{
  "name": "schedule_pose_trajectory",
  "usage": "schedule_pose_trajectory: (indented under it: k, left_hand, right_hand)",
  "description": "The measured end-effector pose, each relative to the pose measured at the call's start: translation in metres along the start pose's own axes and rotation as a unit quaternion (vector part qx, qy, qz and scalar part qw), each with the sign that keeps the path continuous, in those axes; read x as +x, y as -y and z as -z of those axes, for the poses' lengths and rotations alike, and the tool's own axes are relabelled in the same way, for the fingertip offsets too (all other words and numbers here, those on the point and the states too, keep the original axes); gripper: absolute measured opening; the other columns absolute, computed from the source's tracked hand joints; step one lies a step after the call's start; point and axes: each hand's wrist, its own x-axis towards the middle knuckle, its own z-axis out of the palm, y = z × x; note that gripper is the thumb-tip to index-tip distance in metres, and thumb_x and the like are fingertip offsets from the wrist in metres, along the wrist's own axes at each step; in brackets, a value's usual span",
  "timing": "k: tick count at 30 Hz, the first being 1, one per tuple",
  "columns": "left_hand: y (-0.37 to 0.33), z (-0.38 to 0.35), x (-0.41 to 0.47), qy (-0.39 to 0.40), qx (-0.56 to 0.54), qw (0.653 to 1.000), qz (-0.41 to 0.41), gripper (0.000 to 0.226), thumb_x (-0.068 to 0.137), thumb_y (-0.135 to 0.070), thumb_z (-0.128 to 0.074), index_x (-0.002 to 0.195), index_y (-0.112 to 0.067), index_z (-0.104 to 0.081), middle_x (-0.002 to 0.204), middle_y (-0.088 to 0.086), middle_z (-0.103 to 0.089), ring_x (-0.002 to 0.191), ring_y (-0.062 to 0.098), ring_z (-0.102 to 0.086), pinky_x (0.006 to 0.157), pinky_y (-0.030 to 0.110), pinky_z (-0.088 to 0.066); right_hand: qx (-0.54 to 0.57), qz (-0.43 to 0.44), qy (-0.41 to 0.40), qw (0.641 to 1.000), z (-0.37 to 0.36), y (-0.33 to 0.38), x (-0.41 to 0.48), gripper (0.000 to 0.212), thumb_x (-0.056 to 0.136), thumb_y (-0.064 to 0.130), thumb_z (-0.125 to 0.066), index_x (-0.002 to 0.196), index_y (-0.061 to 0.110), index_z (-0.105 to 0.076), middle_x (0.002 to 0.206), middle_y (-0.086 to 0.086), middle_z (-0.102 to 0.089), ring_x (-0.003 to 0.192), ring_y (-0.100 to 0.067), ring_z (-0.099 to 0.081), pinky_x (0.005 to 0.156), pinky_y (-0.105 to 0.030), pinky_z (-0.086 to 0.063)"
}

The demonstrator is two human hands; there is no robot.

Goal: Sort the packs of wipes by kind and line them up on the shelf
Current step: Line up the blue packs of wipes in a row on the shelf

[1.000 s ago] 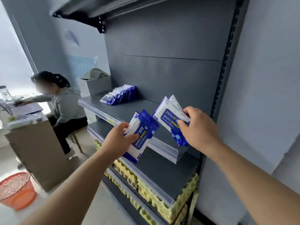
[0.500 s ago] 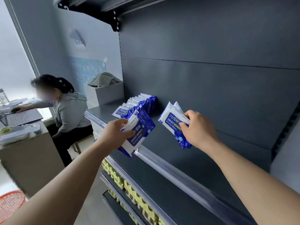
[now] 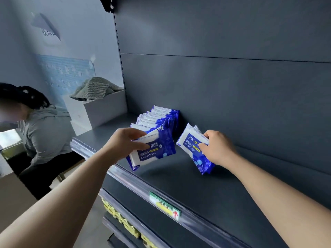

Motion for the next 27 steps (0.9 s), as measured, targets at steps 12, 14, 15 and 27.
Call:
schedule_pose_trajectory:
  k: [12,14,15,27]
  left_hand:
    - [0.044,0.037,0.108,0.210,0.063,0.967,-0.127,0.039,0.069,-0.002,-0.083,0.101,-0.021,-0.070,0.104,-0.004,-0.071,0.085,0.010,-0.066,0.083,0.024,-0.055]
    - [0.047,0.038,0.113,0.221,0.072,0.961,-0.152,0.042,0.068,-0.005,-0.084,0.102,-0.025,-0.069,0.102,-0.010,-0.070,0.088,0.010,-0.067,0.086,0.026,-0.055]
    - [0.049,0.038,0.115,0.225,0.069,0.959,-0.161,0.043,0.067,-0.005,-0.084,0.103,-0.026,-0.069,0.101,-0.011,-0.070,0.088,0.010,-0.067,0.087,0.027,-0.055]
    - [0.074,0.050,0.116,0.284,-0.037,0.953,-0.102,0.029,0.089,-0.007,-0.065,0.115,-0.021,-0.063,0.102,-0.002,-0.075,0.098,0.022,-0.069,0.094,0.043,-0.053]
  right_hand:
    - [-0.014,-0.156,0.049,0.986,-0.029,0.041,0.010,0.041,0.083,0.030,-0.067,0.120,0.020,-0.052,0.121,0.000,-0.054,0.105,-0.021,-0.055,0.086,-0.035,-0.047]
    - [0.025,-0.111,0.016,0.993,-0.034,0.056,0.005,0.056,0.080,0.031,-0.072,0.130,0.025,-0.049,0.128,0.002,-0.049,0.114,-0.016,-0.051,0.091,-0.029,-0.042]
    - [0.081,-0.090,0.009,0.993,-0.038,0.066,0.003,0.058,0.078,0.030,-0.074,0.131,0.025,-0.050,0.126,0.004,-0.051,0.112,-0.012,-0.052,0.090,-0.025,-0.041]
    - [0.124,-0.076,0.016,0.989,-0.070,0.102,0.003,0.021,0.072,0.017,-0.076,0.072,0.024,-0.056,0.069,0.005,-0.060,0.056,-0.010,-0.050,0.056,-0.029,-0.043]
